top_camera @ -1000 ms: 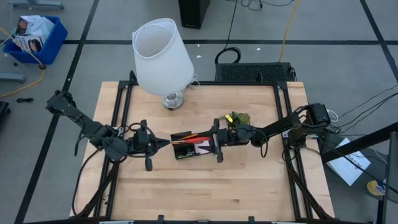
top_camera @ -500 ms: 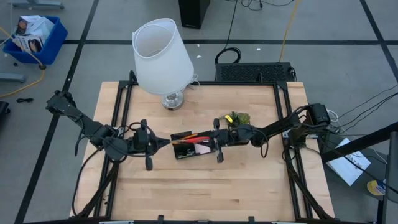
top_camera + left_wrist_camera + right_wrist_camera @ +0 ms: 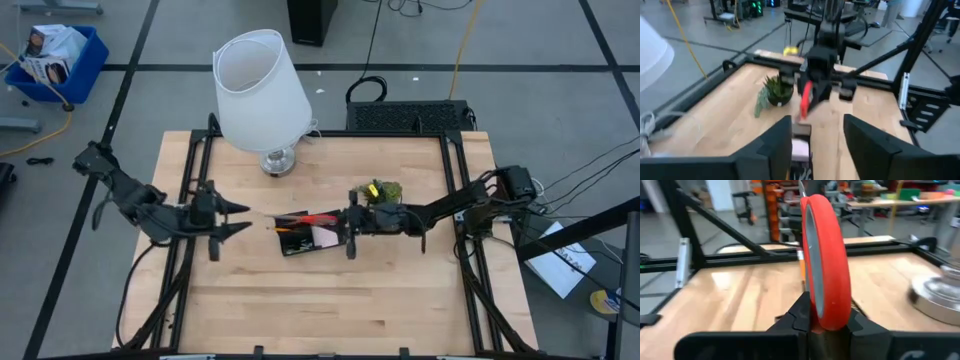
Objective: Pick and place office supplies into organizer
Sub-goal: Put the orange scissor into the black desk organizer
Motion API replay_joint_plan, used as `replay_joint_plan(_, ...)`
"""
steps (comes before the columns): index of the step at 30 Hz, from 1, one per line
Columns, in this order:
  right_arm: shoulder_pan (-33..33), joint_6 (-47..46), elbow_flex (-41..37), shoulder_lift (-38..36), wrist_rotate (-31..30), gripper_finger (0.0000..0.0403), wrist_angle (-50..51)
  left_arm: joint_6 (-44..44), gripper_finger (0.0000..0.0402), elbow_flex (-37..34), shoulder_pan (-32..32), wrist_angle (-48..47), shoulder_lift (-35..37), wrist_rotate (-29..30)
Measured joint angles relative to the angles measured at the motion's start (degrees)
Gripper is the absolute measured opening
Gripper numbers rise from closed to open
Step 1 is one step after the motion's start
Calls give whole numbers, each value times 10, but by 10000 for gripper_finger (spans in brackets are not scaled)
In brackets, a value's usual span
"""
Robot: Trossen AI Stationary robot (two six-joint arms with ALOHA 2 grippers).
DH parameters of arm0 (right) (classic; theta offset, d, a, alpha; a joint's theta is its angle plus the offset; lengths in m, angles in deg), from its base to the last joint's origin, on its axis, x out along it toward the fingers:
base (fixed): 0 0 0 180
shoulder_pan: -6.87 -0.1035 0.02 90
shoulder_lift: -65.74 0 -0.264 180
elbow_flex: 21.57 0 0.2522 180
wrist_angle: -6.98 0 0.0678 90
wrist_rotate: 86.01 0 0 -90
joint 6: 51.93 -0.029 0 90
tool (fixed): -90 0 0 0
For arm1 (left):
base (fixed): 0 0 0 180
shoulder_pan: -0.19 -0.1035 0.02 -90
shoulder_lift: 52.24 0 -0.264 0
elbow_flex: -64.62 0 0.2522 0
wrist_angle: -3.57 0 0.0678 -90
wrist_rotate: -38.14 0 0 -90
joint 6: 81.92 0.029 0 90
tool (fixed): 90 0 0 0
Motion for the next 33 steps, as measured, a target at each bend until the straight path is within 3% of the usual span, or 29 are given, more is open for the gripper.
replay_joint_plan(5, -15, -13, 29, -76, -50, 24, 162, -54, 210, 0, 17, -83, 22, -24)
replay_joint_plan(8, -19, -36, 76, -110, -56, 24, 313, -52, 215, 0, 24, -105, 21, -41)
replay_joint_plan(12, -18, -64, 173, -110, -56, 24, 518, -36, 216, -5, 37, -118, 18, -36)
replay_joint_plan(17, -18, -68, 310, -74, -55, 24, 703, -36, 216, -25, 51, -119, 18, -20)
replay_joint_plan(23, -4, -63, 406, -27, 16, 24, 814, -24, 216, -39, 74, -113, 18, 11)
replay_joint_plan(33, 4, -57, 423, 37, 20, 24, 898, -20, 216, -39, 109, -99, 18, 51)
